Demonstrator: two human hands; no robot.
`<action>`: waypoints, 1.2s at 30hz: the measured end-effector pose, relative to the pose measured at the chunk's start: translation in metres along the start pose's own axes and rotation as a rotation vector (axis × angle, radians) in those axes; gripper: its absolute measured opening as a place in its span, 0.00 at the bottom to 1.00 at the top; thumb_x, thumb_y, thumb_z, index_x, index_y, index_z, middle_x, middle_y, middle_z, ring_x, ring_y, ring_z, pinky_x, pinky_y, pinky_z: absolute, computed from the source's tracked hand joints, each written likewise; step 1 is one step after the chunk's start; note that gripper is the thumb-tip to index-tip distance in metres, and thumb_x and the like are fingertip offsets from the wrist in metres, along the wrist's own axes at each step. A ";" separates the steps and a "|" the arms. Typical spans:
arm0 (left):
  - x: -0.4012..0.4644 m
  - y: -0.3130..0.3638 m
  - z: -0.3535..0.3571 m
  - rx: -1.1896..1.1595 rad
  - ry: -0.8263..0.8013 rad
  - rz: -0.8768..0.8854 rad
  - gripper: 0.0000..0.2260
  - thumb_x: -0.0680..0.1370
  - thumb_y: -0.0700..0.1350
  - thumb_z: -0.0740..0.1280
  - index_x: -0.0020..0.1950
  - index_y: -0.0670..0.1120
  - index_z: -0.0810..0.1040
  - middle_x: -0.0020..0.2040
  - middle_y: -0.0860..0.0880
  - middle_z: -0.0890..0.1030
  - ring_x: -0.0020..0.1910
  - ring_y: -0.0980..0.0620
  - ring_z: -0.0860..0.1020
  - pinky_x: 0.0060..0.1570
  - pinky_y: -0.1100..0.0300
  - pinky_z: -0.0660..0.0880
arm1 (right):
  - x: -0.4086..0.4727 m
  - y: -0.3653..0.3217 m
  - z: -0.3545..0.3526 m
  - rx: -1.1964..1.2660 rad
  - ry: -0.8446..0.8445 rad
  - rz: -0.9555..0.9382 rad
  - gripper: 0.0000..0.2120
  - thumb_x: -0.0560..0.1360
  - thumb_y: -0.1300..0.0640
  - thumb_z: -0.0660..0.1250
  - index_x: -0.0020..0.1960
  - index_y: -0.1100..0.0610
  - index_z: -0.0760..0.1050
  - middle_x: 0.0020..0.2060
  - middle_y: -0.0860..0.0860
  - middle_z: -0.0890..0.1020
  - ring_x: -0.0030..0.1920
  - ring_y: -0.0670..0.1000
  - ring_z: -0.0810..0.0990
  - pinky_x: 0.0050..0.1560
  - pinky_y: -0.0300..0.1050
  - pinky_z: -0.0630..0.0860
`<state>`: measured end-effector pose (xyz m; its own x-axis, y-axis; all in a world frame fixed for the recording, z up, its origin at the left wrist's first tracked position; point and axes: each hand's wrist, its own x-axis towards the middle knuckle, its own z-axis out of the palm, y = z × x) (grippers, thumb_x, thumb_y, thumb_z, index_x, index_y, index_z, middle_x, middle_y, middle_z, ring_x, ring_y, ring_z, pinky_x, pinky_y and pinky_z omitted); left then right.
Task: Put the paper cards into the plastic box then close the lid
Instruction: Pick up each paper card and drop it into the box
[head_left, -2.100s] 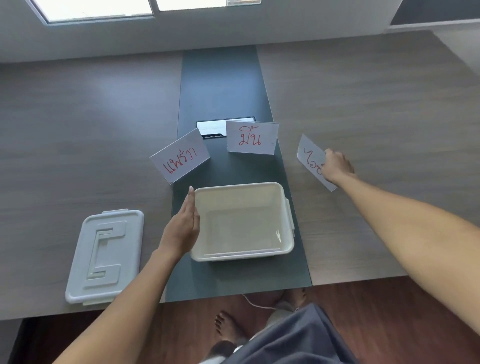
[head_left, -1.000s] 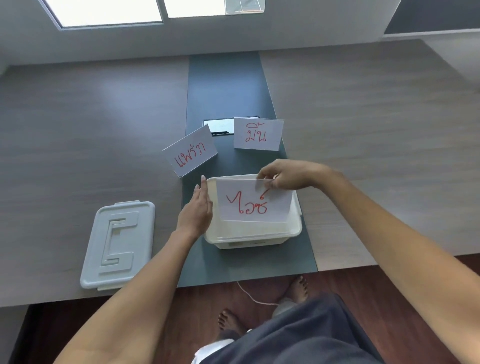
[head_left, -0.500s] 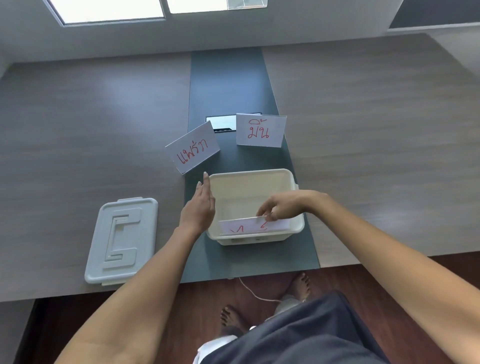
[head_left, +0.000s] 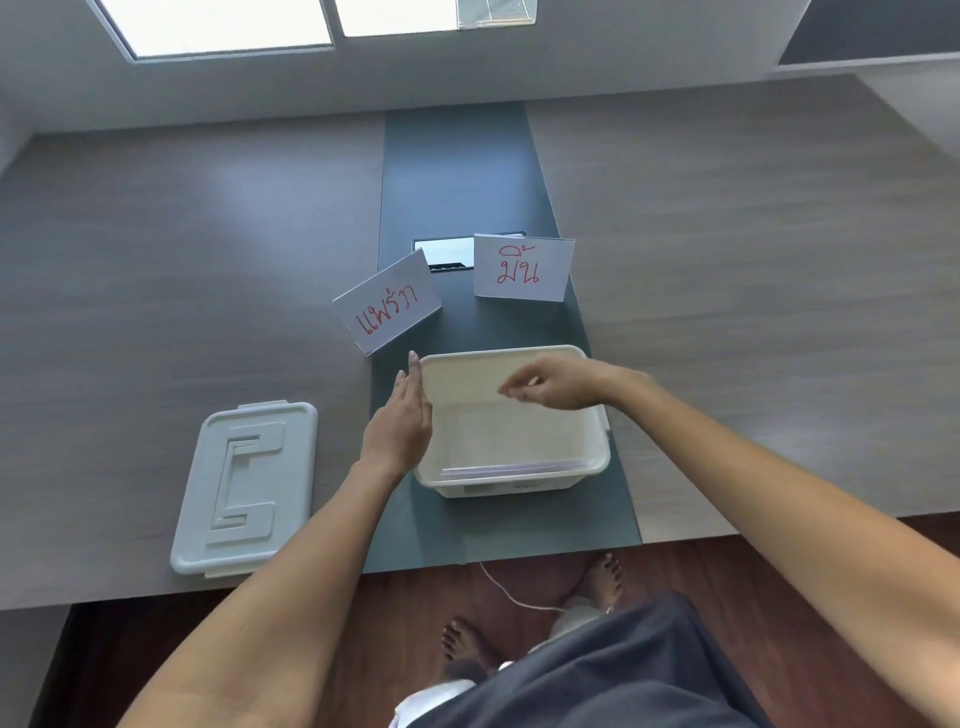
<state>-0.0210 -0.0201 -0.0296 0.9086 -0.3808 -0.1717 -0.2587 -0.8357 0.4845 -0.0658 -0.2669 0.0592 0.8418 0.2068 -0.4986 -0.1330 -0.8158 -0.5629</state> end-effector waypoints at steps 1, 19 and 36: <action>0.000 0.000 0.000 0.004 0.003 0.003 0.26 0.84 0.44 0.46 0.82 0.50 0.43 0.82 0.57 0.48 0.81 0.53 0.52 0.68 0.44 0.70 | 0.004 -0.001 -0.006 -0.019 0.074 -0.037 0.16 0.82 0.52 0.61 0.67 0.49 0.79 0.64 0.45 0.82 0.63 0.47 0.80 0.66 0.43 0.72; -0.002 -0.001 0.002 0.058 0.042 0.032 0.27 0.83 0.41 0.48 0.82 0.47 0.45 0.83 0.53 0.50 0.80 0.50 0.59 0.61 0.50 0.75 | 0.130 0.048 -0.086 -0.464 0.453 0.155 0.31 0.83 0.45 0.54 0.82 0.53 0.51 0.82 0.54 0.45 0.82 0.56 0.42 0.79 0.55 0.44; -0.001 -0.005 0.011 0.028 0.106 0.050 0.27 0.84 0.40 0.51 0.82 0.47 0.48 0.82 0.55 0.52 0.73 0.43 0.71 0.55 0.49 0.78 | 0.191 0.085 -0.121 -0.539 0.362 0.369 0.31 0.83 0.45 0.54 0.81 0.54 0.47 0.76 0.62 0.62 0.76 0.63 0.61 0.74 0.56 0.57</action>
<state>-0.0242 -0.0200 -0.0413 0.9235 -0.3794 -0.0556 -0.3122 -0.8281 0.4656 0.1472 -0.3618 -0.0043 0.9243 -0.2463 -0.2916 -0.2436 -0.9688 0.0461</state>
